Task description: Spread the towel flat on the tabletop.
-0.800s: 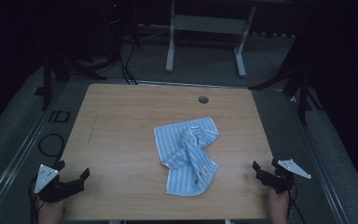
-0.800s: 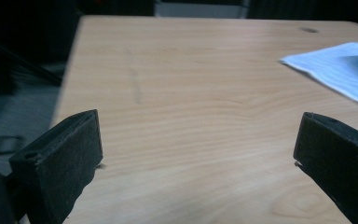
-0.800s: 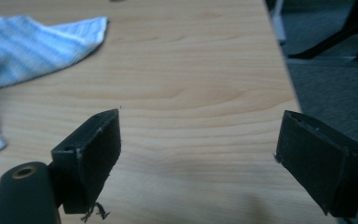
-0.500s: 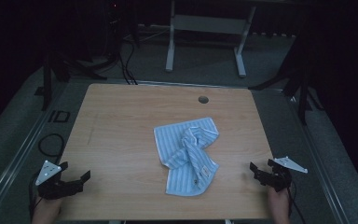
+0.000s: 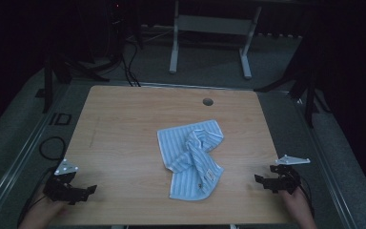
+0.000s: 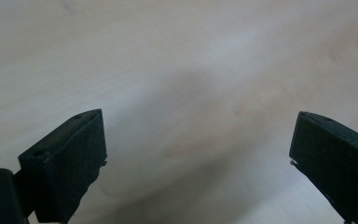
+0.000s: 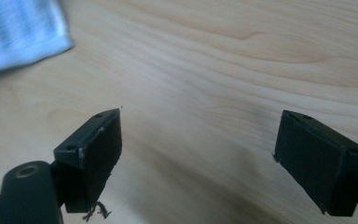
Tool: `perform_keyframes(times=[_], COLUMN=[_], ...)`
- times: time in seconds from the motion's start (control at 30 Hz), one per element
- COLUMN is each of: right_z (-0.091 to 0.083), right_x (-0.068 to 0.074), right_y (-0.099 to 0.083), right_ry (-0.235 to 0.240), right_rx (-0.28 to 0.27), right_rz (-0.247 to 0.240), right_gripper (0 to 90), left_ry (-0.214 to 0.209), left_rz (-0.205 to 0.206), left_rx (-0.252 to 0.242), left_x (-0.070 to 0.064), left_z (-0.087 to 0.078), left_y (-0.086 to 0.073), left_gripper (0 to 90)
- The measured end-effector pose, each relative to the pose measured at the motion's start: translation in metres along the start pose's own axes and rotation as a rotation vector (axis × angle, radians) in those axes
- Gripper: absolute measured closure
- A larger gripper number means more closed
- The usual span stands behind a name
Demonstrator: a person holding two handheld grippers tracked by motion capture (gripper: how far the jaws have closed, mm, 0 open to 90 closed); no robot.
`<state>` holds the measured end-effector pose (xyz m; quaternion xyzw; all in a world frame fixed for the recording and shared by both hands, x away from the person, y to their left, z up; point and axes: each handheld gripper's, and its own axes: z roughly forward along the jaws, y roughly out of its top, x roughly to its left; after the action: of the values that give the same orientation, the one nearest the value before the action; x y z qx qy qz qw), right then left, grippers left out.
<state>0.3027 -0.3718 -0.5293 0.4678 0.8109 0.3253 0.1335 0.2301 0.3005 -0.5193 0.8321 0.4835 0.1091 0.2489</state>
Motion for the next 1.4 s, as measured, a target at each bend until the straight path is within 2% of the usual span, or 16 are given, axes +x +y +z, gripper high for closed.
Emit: perform_keyframes(times=[0.03,0.1,0.2,0.27,0.3,0.33,0.37,0.47,0.6,0.7,0.73,0.77,0.97,1.07,1.2,1.4], right_z=[-0.003,-0.004,-0.003,0.0,0.0,0.001,0.004,0.007,0.012,0.016,0.016,0.019,0.025,0.034,0.039,0.045], right_x=[0.001,0.002,0.007,0.012,0.012,0.014,0.02,0.025,0.031,0.036,0.036,0.042,0.047,0.05,0.052,0.058], right_y=[0.005,0.01,0.014,0.016,0.016,0.017,0.02,0.025,0.033,0.039,0.039,0.044,0.052,0.062,0.071,0.083], right_ry=[0.003,0.03,0.06,0.059,0.059,0.065,0.073,0.087,0.09,0.101,0.101,0.109,0.127,0.132,0.149,0.18], right_rx=[0.034,0.069,0.106,0.139,0.139,0.151,0.168,0.183,0.243,0.281,0.281,0.289,0.291,0.326,0.327,0.325], right_rz=[-0.02,-0.036,-0.066,-0.108,-0.108,-0.125,-0.166,-0.186,-0.23,-0.248,-0.248,-0.271,-0.285,-0.312,-0.329,-0.345], right_gripper=[14.4,14.0,14.1,14.2,14.2,14.3,14.3,14.2,14.3,14.2,14.2,13.7,13.9,17.1,19.4,23.7], left_ry=[0.021,0.034,-0.002,-0.004,-0.004,-0.003,0.0,-0.003,-0.01,-0.013,-0.013,-0.025,-0.046,-0.052,-0.066,-0.075], left_rz=[0.03,0.045,0.036,0.053,0.053,0.069,0.074,0.109,0.145,0.163,0.163,0.173,0.199,0.222,0.22,0.25], left_rx=[0.018,0.037,0.059,0.077,0.077,0.1,0.107,0.144,0.192,0.197,0.197,0.187,0.181,0.188,0.181,0.18], left_x=[-0.003,-0.005,-0.008,-0.013,-0.013,-0.018,-0.02,-0.029,-0.038,-0.045,-0.045,-0.051,-0.061,-0.068,-0.075,-0.091], left_z=[0.0,-0.001,0.001,0.004,0.004,0.008,0.009,0.014,0.019,0.021,0.021,0.023,0.03,0.033,0.038,0.05], left_y=[0.003,0.008,0.014,0.017,0.017,0.02,0.022,0.028,0.037,0.045,0.045,0.053,0.065,0.073,0.084,0.105], left_gripper=[3.6,3.6,3.6,3.6,3.7,3.7,3.7,3.7,4.7,4.7,4.6,4.7,4.7,5.1,5.8,5.9])
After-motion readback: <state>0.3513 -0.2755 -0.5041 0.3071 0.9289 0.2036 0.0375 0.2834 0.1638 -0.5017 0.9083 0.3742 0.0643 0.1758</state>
